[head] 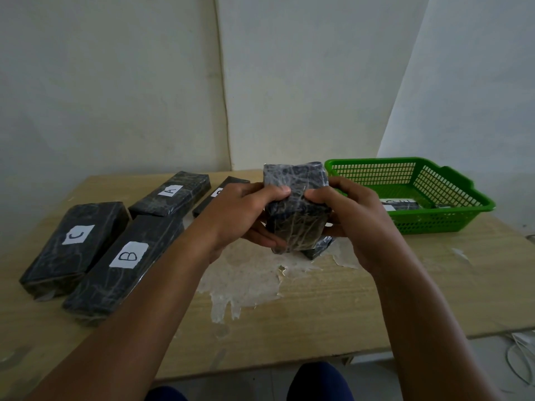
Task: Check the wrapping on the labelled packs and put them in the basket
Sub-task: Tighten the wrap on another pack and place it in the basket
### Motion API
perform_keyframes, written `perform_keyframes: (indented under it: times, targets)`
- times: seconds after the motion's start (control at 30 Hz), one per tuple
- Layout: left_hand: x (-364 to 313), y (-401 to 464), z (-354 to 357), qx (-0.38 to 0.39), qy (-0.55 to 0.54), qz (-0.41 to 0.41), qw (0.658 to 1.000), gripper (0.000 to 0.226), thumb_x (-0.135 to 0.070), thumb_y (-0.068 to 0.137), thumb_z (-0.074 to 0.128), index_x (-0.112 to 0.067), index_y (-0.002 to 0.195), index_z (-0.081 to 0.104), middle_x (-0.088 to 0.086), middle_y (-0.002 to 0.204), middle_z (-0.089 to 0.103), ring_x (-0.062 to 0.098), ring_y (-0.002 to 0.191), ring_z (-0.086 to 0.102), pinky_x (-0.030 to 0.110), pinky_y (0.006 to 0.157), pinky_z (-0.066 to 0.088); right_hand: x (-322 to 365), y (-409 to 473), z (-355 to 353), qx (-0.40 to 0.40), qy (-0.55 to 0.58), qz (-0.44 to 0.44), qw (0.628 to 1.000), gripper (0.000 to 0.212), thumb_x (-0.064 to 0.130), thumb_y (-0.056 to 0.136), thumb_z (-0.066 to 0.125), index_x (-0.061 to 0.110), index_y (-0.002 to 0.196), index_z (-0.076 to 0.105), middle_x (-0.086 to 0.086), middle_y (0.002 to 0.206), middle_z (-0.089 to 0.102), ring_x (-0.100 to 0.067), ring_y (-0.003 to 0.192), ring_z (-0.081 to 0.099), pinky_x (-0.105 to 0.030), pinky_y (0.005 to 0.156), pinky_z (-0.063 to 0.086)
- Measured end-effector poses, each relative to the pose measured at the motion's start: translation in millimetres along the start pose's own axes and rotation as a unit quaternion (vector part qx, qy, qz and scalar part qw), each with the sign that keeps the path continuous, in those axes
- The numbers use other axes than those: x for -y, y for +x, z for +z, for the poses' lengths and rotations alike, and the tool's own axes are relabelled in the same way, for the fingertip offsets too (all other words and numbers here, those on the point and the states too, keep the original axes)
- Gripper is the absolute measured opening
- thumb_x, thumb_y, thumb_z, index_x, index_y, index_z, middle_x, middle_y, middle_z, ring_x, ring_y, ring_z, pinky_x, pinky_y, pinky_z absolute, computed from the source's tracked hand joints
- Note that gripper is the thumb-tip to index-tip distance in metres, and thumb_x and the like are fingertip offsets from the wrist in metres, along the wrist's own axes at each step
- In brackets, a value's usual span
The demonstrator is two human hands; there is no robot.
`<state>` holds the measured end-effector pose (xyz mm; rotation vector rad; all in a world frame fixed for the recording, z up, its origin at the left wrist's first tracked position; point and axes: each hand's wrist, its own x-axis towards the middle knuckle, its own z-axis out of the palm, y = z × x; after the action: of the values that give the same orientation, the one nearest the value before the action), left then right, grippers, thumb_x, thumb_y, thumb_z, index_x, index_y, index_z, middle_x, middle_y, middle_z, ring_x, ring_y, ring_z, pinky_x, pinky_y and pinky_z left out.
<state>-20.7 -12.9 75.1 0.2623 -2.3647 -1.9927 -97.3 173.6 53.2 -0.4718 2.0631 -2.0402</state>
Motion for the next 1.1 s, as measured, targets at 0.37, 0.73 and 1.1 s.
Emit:
perform_keyframes:
  times: [0.37, 0.73, 1.1]
  targets:
    - [-3, 7, -2, -0.034, 0.008, 0.015, 0.999, 0.044, -0.061, 0.093, 0.063, -0.022, 0.107, 0.078, 0.007, 0.086, 0.082, 0.028, 0.067, 0.079, 0.026, 0.053, 0.057, -6, -8, -2, 0.029, -0.023, -0.077, 0.996, 0.067, 0.059, 0.081, 0.077, 0.025, 0.136, 0.058, 0.005, 0.127, 0.071, -0.006, 0.114, 0.070, -0.029, 0.087, 0.061]
    - [20, 16, -7, -0.057, 0.078, 0.153, 0.983, 0.079, -0.069, 0.069, 0.074, -0.040, 0.140, 0.061, -0.019, 0.130, 0.070, -0.003, 0.116, 0.068, 0.028, 0.098, 0.055, -12, -7, -3, -0.014, -0.074, -0.131, 0.988, 0.050, 0.067, 0.080, 0.072, 0.046, 0.125, 0.068, 0.007, 0.116, 0.078, -0.007, 0.110, 0.074, -0.040, 0.092, 0.064]
    - [22, 15, -7, -0.063, 0.117, 0.234, 0.963, 0.074, -0.056, 0.071, 0.075, -0.037, 0.142, 0.064, -0.014, 0.126, 0.075, 0.000, 0.107, 0.074, 0.027, 0.094, 0.060, -17, -6, -6, -0.003, -0.084, -0.139, 0.987, 0.055, 0.050, 0.076, 0.081, 0.030, 0.124, 0.066, 0.006, 0.115, 0.075, -0.009, 0.103, 0.075, -0.031, 0.080, 0.065]
